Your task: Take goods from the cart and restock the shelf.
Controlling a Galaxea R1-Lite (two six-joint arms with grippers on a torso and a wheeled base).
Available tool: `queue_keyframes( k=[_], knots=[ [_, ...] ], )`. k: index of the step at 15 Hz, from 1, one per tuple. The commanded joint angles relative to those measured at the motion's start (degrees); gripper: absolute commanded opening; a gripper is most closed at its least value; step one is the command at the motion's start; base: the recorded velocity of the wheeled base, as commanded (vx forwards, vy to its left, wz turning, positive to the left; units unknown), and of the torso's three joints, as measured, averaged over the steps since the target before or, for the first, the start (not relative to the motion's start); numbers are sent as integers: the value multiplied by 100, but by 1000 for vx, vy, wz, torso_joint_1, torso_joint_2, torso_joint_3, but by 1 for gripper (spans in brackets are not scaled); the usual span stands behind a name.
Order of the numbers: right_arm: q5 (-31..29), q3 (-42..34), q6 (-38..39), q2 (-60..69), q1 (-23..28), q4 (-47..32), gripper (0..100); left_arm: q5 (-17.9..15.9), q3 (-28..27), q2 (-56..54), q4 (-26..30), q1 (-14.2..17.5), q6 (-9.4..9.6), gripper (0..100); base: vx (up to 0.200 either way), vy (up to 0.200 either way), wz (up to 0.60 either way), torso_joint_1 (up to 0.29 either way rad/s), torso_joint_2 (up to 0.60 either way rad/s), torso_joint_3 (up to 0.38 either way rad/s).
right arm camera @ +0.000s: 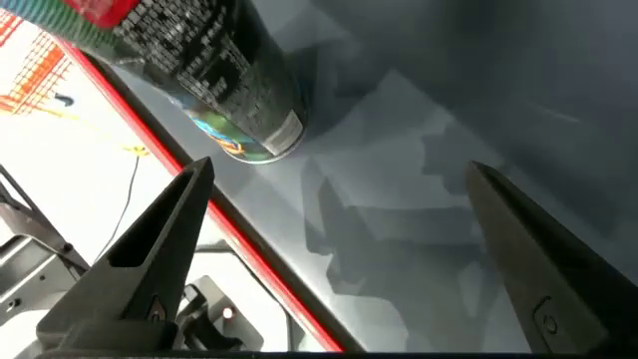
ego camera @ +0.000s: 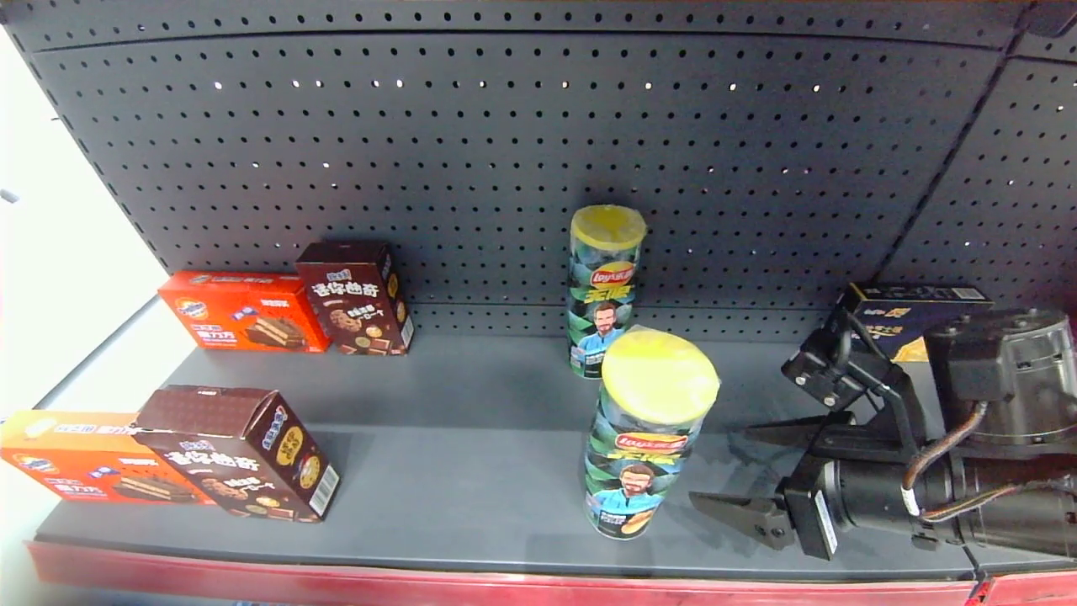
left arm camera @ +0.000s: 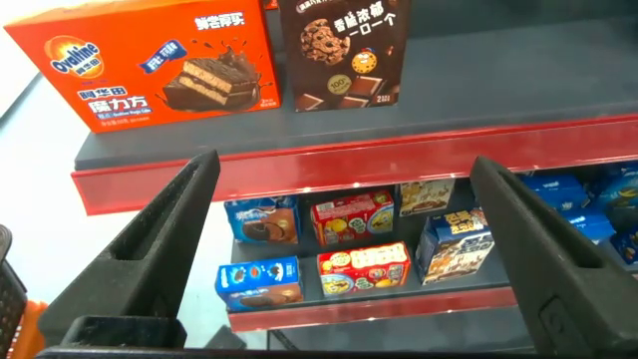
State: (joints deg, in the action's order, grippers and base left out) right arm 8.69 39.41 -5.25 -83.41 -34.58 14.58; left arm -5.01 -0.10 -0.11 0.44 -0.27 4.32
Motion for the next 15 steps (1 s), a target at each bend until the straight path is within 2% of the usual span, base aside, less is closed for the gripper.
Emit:
queue_keyframes(
  k=[1,5,9,15],
  knots=[
    [1,154,-2,-220,-22,1,100,0,1,11,0,0,-1,100,0,0,0,0,0,0],
    [1,418,-11,-519,-40,1,100,0,1,11,0,0,-1,100,0,0,0,0,0,0],
    [-8,365,-11,-457,-31,1,100,0,1,11,0,0,-10,100,0,0,0,0,0,0],
    [1,357,-2,-334,312,1,100,0,1,11,0,0,-10,100,0,0,0,0,0,0]
  ],
)
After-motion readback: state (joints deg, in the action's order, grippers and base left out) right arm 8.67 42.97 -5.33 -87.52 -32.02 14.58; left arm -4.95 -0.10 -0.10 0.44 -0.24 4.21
